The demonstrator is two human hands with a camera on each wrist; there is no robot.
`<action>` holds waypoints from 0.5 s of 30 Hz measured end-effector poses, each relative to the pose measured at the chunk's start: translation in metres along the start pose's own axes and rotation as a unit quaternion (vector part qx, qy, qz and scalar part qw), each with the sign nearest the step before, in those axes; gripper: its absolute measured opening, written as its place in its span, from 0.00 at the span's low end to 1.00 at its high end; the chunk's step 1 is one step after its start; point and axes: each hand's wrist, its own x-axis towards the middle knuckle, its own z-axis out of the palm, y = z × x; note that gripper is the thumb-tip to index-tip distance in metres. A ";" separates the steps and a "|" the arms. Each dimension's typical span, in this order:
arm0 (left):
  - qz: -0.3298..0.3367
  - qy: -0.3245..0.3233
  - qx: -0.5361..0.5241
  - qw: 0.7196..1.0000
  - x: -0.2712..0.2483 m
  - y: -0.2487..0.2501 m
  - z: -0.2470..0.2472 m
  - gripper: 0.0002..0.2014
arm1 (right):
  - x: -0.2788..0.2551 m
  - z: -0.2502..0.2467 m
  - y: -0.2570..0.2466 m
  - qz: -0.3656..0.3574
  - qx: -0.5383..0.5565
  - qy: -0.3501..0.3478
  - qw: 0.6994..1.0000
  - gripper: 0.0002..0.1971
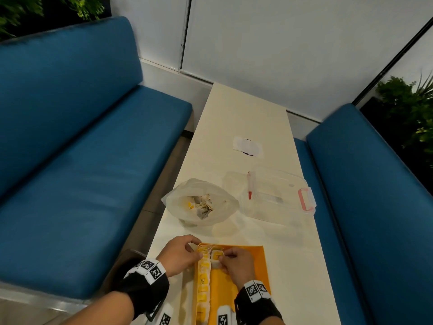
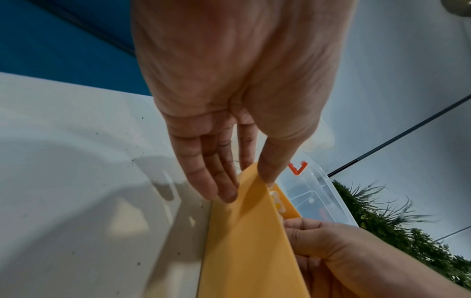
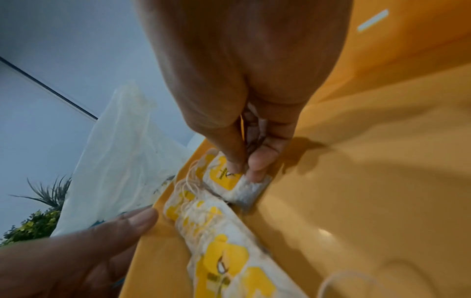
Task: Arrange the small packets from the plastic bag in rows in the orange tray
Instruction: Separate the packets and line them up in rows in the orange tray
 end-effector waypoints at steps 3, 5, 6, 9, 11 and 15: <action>0.001 -0.001 0.006 1.000 0.000 0.000 0.000 0.14 | 0.003 0.006 0.001 0.012 0.013 0.009 1.000 0.06; 0.002 -0.003 0.005 1.000 0.001 0.000 0.000 0.13 | 0.006 0.009 0.002 0.019 0.021 0.010 1.000 0.04; 0.002 -0.003 0.005 1.000 0.001 0.001 0.000 0.13 | 0.005 0.010 0.001 0.021 0.027 0.009 0.999 0.04; 0.004 -0.004 0.012 1.000 0.000 0.003 -0.001 0.14 | 0.005 0.014 -0.001 0.033 0.066 0.003 0.997 0.04; 0.000 -0.008 0.020 1.000 -0.003 0.005 -0.002 0.15 | 0.001 0.012 -0.004 0.045 0.081 -0.005 0.996 0.04; -0.029 -0.033 0.071 0.996 -0.011 0.016 -0.015 0.19 | -0.017 -0.007 -0.017 0.068 0.076 -0.003 0.995 0.02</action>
